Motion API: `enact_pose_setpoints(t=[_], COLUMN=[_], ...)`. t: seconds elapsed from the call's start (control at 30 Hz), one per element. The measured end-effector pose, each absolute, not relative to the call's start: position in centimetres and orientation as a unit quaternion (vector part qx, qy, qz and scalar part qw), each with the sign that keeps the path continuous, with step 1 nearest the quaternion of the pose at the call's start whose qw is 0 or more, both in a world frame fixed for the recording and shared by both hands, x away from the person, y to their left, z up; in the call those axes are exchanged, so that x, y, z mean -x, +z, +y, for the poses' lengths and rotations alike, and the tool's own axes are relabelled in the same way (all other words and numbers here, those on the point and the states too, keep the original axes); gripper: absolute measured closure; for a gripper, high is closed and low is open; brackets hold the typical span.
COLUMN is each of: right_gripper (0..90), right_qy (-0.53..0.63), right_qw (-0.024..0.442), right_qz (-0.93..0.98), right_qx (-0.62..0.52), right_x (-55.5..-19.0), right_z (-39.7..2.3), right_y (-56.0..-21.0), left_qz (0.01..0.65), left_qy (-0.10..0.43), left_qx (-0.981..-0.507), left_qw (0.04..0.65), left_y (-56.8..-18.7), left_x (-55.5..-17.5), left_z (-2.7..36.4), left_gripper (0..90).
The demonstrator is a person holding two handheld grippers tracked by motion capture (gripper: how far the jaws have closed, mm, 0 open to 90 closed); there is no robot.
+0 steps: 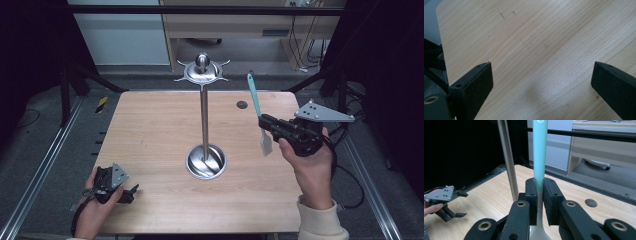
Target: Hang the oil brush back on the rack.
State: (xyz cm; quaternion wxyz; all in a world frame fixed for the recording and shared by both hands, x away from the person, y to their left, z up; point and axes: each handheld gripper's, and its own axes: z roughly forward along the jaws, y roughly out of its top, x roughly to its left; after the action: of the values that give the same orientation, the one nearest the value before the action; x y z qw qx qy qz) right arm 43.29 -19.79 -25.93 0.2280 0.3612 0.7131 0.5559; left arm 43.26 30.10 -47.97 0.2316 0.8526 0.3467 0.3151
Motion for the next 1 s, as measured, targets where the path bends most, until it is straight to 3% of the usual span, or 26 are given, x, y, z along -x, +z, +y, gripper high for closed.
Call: enact_pose_setpoints(t=[1.0], right_gripper=[82.4], right_qy=[0.585], right_qw=[0.195], right_qz=[0.721], right_qx=[-0.317], right_x=[-43.1], right_z=[-18.2], right_y=[-25.6], left_qz=[0.346], left_qy=[0.314], left_qx=[-0.854], left_qw=[0.231], left_y=[-48.0], left_x=[-43.3], left_z=[30.0], left_gripper=[3.6])
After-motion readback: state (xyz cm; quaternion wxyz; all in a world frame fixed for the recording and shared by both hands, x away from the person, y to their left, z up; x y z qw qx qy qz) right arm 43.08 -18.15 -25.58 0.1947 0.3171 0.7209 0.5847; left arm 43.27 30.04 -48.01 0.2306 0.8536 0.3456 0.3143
